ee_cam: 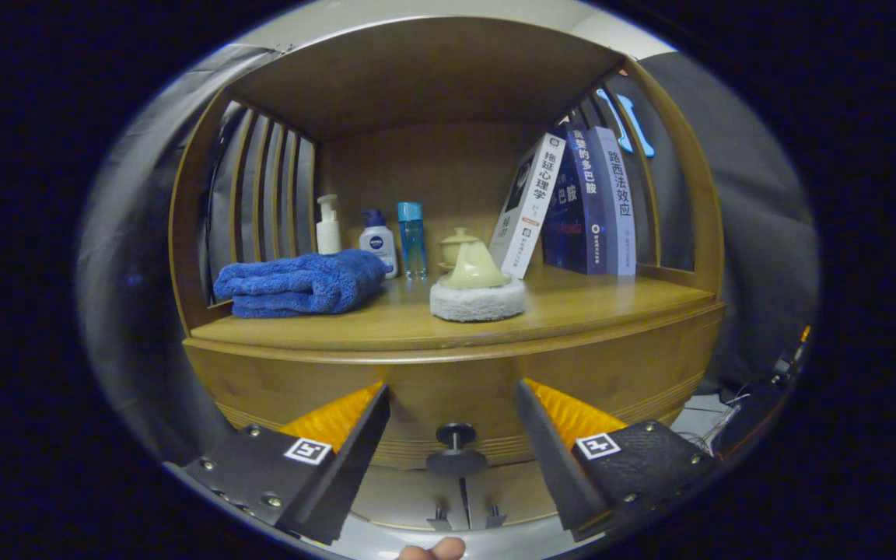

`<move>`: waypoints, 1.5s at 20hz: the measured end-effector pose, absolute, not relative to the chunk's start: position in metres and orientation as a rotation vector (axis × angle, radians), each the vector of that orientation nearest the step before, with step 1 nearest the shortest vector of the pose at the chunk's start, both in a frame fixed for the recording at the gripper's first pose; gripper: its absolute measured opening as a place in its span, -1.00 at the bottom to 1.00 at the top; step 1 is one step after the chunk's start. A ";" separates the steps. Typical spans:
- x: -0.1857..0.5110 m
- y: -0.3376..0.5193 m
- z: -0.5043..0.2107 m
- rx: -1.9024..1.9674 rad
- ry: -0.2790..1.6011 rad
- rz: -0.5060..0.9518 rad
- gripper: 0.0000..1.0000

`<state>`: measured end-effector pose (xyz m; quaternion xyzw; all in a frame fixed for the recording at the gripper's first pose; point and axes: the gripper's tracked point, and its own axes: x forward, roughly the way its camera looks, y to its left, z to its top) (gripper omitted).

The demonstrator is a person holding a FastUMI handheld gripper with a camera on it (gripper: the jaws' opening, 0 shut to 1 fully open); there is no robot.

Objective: Pull open the drawer, take out the items inside it, and place them on the countertop above the cabinet.

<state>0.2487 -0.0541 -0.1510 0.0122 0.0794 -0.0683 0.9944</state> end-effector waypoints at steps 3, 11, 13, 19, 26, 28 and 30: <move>0.241 -0.043 -0.130 0.044 0.132 -0.086 0.99; 0.174 -0.059 -0.049 0.023 0.077 -0.089 0.98; 0.153 -0.073 -0.032 0.016 0.071 -0.115 0.98; 0.087 -0.110 0.021 -0.042 0.007 -0.181 0.98; 0.043 -0.129 0.064 -0.051 -0.086 -0.201 0.98; 0.038 -0.132 0.067 -0.054 -0.089 -0.200 0.98; 0.034 -0.134 0.072 -0.056 -0.093 -0.196 0.98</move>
